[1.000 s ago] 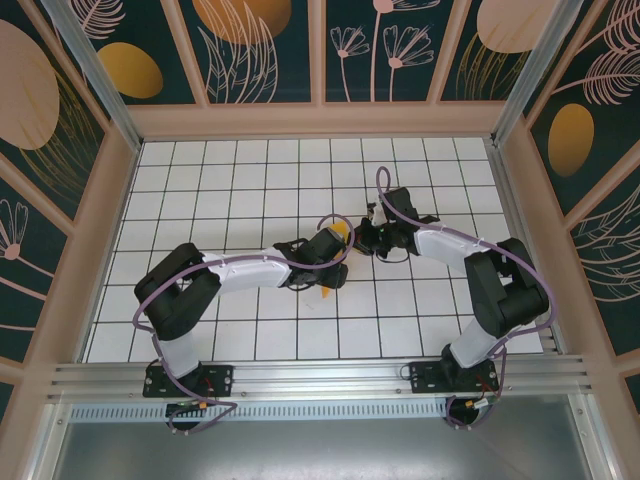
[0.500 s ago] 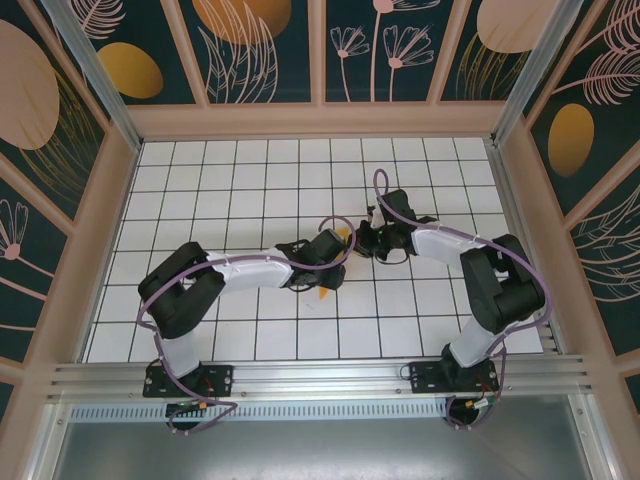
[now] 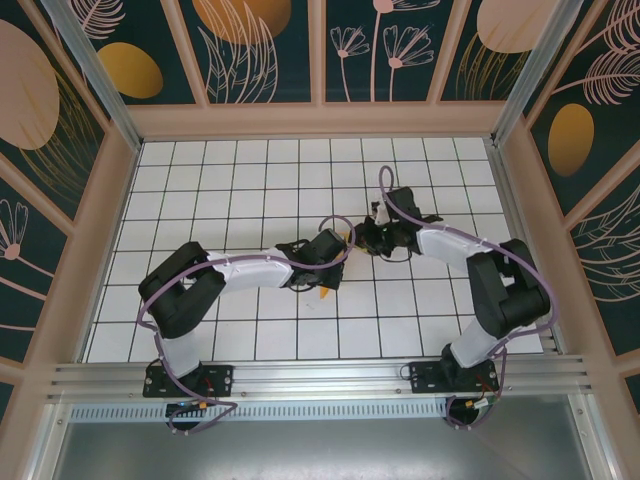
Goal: Fold a paper plane with a square sheet of paper (fold left side to right side)
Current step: Fold the wing for the fifth time at the center of the table.
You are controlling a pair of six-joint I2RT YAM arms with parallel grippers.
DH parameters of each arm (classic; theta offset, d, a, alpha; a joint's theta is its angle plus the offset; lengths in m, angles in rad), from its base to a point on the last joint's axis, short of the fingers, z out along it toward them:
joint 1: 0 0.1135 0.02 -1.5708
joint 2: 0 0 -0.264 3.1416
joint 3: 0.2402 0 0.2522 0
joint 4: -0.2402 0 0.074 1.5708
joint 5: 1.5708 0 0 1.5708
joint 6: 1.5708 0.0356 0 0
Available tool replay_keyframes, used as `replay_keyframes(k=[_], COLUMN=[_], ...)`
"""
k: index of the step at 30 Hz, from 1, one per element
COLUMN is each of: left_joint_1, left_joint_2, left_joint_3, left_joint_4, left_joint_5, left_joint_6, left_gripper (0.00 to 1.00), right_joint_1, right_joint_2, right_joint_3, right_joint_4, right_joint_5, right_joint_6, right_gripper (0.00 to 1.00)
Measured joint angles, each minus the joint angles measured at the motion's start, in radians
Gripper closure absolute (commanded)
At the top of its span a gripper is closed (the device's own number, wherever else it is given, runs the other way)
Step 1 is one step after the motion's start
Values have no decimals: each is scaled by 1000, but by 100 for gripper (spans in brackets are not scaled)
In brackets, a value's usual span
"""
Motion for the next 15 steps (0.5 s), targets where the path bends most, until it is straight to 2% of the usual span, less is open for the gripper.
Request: replay_keyframes(k=[3,7,12,15], left_joint_1=[25,84,139,150], left_joint_2=[-5,-27,-31,-30], left_joint_3=[-13,-56,-96,-119], left_joint_4=[40,112,216,266], left_joint_5=[53,149,266,329], left_joint_6=[-16,-48,-93,-124], left_gripper=[90,91,92,92], right_joint_1=[-45,-96,-101,-99], right_joint_2=[-87,-185,-195,-194], right_joint_3=[-28,-78,-153,-204], right_joint_4=[2,6,34,78], right_joint_5=[3,2,-9,-32], right_joint_6=[-23,-56,-77,-73], right_gripper=[56,50,51,55])
